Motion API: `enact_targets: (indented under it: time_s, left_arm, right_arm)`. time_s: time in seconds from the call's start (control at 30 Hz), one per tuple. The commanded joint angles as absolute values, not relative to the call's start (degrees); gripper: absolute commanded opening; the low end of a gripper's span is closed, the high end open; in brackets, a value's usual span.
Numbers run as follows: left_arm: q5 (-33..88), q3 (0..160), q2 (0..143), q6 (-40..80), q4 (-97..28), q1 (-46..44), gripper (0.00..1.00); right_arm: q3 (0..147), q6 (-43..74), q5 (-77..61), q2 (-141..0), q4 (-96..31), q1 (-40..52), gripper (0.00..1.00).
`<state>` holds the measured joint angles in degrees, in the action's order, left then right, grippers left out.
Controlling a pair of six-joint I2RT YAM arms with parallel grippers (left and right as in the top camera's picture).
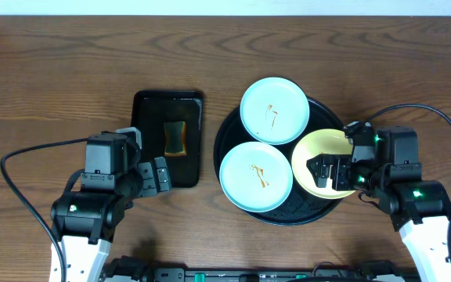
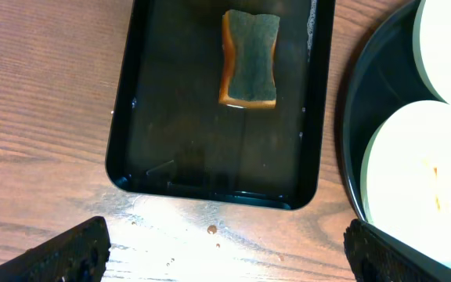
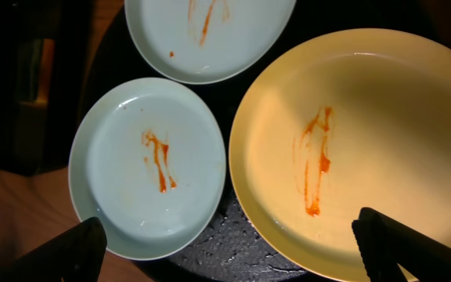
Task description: Clean dirty plates on tray and stack at the side
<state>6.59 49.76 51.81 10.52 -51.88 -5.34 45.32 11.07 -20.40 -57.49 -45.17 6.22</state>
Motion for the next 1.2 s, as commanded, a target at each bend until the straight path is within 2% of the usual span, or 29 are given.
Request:
enact_targets:
  time_s: [0.0, 0.23, 0.3, 0.5, 0.83, 1.17]
  left_arm:
    - [7.11, 51.2, 51.88, 10.66, -50.81, -5.21, 0.96]
    - [7.07, 51.75, 53.12, 11.73, -40.84, -5.21, 0.96]
    - [6.81, 52.9, 55.51, 11.7, -38.2, -5.21, 0.92]
    - [4.97, 55.77, 67.13, 11.46, -32.12, -5.21, 0.91]
    - [6.57, 55.75, 85.23, 11.51, -26.87, -5.23, 0.7]
    - [9.02, 55.75, 96.18, 11.46, -23.77, -6.72, 0.68]
  right_arm:
    - [46.5, 10.24, -23.03, -57.39, -45.08, 6.66, 0.99]
    - [46.48, 10.22, -23.44, -57.39, -45.47, 6.66, 0.99]
    - [46.48, 10.24, -23.44, -57.39, -45.47, 6.66, 0.99]
    - [46.46, 10.24, -23.4, -57.39, -45.47, 6.63, 0.99]
    - [46.44, 10.24, -23.38, -57.39, -45.5, 6.63, 0.99]
    - [46.44, 10.24, -23.38, -57.39, -45.5, 6.63, 0.99]
